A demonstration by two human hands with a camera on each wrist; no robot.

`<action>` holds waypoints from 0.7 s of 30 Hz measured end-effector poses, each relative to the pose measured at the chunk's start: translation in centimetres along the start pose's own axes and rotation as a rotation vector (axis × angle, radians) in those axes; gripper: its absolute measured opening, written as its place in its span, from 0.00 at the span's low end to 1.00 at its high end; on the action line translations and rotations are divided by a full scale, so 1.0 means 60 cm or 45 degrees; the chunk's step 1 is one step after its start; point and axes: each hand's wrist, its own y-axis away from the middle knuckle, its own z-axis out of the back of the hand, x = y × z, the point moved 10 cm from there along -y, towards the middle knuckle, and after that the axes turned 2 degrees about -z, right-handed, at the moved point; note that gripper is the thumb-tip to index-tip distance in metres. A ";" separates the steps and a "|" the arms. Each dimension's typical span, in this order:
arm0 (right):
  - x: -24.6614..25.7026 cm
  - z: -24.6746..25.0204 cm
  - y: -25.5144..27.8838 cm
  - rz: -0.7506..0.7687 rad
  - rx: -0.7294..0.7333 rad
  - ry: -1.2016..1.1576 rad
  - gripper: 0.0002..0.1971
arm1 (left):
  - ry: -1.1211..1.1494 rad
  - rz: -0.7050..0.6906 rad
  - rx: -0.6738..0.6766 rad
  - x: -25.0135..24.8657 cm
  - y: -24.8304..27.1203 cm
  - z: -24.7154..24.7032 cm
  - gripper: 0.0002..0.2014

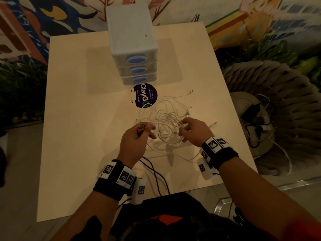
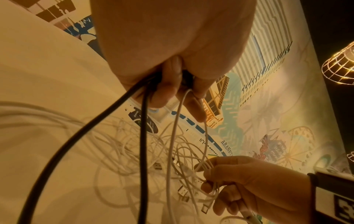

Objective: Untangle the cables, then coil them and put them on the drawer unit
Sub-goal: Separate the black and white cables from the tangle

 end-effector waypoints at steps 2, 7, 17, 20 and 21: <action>0.001 0.000 0.000 0.004 -0.025 0.026 0.16 | 0.024 -0.028 0.007 -0.010 0.004 -0.002 0.14; 0.040 0.028 0.012 0.219 -0.290 0.138 0.25 | 0.024 -0.080 0.037 -0.029 0.008 -0.007 0.13; 0.081 -0.036 0.018 0.379 0.218 0.223 0.08 | 0.066 -0.099 0.128 -0.032 0.008 -0.020 0.12; 0.081 -0.031 0.018 0.357 0.155 0.220 0.06 | 0.057 -0.073 0.154 -0.034 0.011 -0.021 0.14; 0.079 -0.025 0.016 0.335 0.118 0.159 0.05 | 0.049 -0.039 0.166 -0.031 0.012 -0.022 0.16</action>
